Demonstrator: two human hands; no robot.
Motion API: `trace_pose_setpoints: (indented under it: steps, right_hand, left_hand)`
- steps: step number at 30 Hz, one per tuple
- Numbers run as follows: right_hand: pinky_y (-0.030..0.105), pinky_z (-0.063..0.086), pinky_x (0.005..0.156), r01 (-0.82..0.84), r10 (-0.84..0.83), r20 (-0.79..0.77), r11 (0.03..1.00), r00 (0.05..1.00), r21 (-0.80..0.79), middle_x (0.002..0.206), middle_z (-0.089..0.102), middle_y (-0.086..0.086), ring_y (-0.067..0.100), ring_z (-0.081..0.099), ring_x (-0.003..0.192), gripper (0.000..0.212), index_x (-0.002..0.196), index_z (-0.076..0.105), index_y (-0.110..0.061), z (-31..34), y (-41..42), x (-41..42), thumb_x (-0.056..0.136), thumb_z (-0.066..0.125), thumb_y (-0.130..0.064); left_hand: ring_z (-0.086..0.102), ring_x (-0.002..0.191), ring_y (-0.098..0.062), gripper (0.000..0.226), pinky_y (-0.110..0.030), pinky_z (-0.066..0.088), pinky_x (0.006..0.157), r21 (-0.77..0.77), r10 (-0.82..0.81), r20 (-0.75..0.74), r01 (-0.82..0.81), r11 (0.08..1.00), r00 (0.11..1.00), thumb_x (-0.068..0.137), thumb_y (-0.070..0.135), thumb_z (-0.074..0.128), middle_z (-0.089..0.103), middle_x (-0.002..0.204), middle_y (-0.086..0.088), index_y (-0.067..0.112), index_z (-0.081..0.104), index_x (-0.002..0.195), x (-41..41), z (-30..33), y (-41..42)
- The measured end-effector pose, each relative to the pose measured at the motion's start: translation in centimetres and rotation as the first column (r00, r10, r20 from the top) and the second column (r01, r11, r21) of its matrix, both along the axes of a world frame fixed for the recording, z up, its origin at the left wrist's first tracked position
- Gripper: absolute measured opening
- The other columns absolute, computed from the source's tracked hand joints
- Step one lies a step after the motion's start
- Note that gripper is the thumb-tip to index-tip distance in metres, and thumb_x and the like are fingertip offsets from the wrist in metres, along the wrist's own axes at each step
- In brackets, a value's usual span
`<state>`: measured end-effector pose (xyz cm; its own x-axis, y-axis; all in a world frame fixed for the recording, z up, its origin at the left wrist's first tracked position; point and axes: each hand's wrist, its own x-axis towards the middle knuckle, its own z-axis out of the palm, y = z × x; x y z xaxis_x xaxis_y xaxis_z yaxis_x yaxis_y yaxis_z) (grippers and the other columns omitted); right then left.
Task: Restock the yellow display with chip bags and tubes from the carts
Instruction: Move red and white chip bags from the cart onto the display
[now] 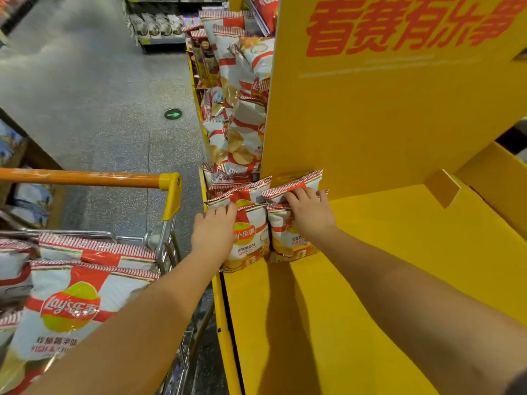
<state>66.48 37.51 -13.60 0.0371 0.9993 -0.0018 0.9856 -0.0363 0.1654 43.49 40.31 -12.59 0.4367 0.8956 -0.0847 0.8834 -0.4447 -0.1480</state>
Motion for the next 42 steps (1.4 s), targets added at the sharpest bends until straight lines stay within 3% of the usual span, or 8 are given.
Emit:
trace_pose_setpoints:
  steps: [9, 14, 18, 24, 27, 33, 40, 42]
  right_hand:
    - [0.045, 0.030, 0.106, 0.268, -0.230, -0.350, 0.961, 0.908, 0.065, 0.144, 0.040, 0.002, 0.025, 0.035, 0.133, 0.061, 0.140, 0.039, -0.026, 3.9, -5.1, -1.7, 0.086, 0.062, -0.036]
    - [0.041, 0.038, 0.099, 0.321, -0.200, -0.685, 0.946, 0.700, 0.052, 0.127, 0.054, 0.001, 0.023, 0.048, 0.122, 0.044, 0.128, 0.053, -0.021, 7.9, -11.2, -6.2, 0.086, 0.061, -0.033]
    - [0.039, 0.044, 0.097, 0.202, -0.154, -0.888, 0.977, 0.433, -0.071, 0.118, 0.062, 0.002, 0.021, 0.057, 0.112, 0.031, 0.120, 0.060, -0.016, 10.8, -17.7, -11.6, 0.091, 0.058, -0.028]
    - [0.017, 0.038, 0.065, -0.068, -0.089, -0.964, 0.992, 0.251, -0.110, 0.091, 0.060, -0.009, 0.008, 0.055, 0.086, 0.010, 0.104, 0.061, -0.021, 12.0, -27.4, -19.9, 0.095, 0.056, -0.023]
    - [0.007, 0.038, 0.058, -0.245, -0.085, -0.965, 0.958, 0.247, -0.147, 0.085, 0.061, -0.012, 0.003, 0.055, 0.075, 0.004, 0.095, 0.060, -0.028, 11.6, -31.9, -24.6, 0.095, 0.056, -0.026]
    - [0.024, 0.041, 0.061, -0.477, -0.091, -0.930, 0.838, 0.356, -0.264, 0.086, 0.065, -0.004, 0.011, 0.055, 0.072, 0.006, 0.096, 0.059, -0.031, 11.0, -37.3, -29.9, 0.096, 0.054, -0.035]
    - [0.027, 0.038, 0.061, -0.581, 0.013, -0.832, 0.722, 0.555, -0.376, 0.072, 0.053, -0.008, 0.012, 0.052, 0.068, 0.018, 0.082, 0.051, -0.027, 9.8, -40.4, -40.2, 0.095, 0.053, -0.039]
    - [0.027, 0.038, 0.062, -0.607, 0.025, -0.809, 0.676, 0.587, -0.419, 0.079, 0.057, -0.008, 0.012, 0.054, 0.073, 0.020, 0.088, 0.053, -0.027, 9.7, -41.5, -44.3, 0.094, 0.052, -0.047]
  left_hand:
    - [0.043, 0.122, -0.025, 0.079, -0.039, 0.040, 0.097, 0.030, 0.116, 0.206, -0.124, 0.992, 0.972, 0.084, 0.065, 0.056, 0.045, 0.134, -0.005, 0.017, 0.033, 0.143, -0.5, 3.8, -4.8]
    - [0.050, 0.114, -0.019, 0.044, -0.036, 0.044, 0.093, -0.326, 0.358, 0.668, -0.176, 0.929, 0.653, 0.091, 0.039, 0.062, 0.053, 0.122, -0.001, 0.018, 0.051, 0.128, -2.8, 8.0, -11.6]
    - [0.054, 0.102, -0.014, 0.038, -0.026, 0.036, 0.078, -0.440, 0.517, 0.700, -0.273, 0.856, 0.493, 0.093, 0.036, 0.060, 0.056, 0.111, 0.005, 0.018, 0.053, 0.125, -6.3, 10.7, -19.4]
    - [0.060, 0.088, -0.008, 0.018, -0.024, 0.043, 0.072, -0.486, 0.610, 0.745, -0.406, 0.774, 0.270, 0.092, 0.033, 0.061, 0.062, 0.101, 0.008, 0.024, 0.060, 0.107, -13.2, 12.0, -32.2]
    - [0.056, 0.070, -0.003, 0.008, -0.021, 0.041, 0.064, -0.526, 0.669, 0.714, -0.472, 0.707, 0.207, 0.092, 0.034, 0.060, 0.062, 0.093, 0.010, 0.029, 0.059, 0.098, -18.3, 11.7, -38.6]
    - [0.057, 0.070, -0.008, 0.008, -0.023, 0.044, 0.058, -0.576, 0.699, 0.713, -0.528, 0.624, 0.048, 0.095, 0.037, 0.057, 0.062, 0.083, 0.010, 0.030, 0.060, 0.098, -27.2, 12.1, -46.7]
    - [0.061, 0.079, -0.016, 0.010, -0.024, 0.043, 0.062, -0.545, 0.708, 0.705, -0.656, 0.522, -0.022, 0.097, 0.030, 0.054, 0.063, 0.089, 0.007, 0.026, 0.062, 0.102, -39.5, 10.8, -52.3]
    - [0.061, 0.080, -0.016, 0.012, -0.023, 0.040, 0.059, -0.481, 0.722, 0.690, -0.714, 0.508, 0.049, 0.098, 0.023, 0.050, 0.062, 0.090, 0.006, 0.024, 0.060, 0.104, -44.2, 10.0, -53.2]
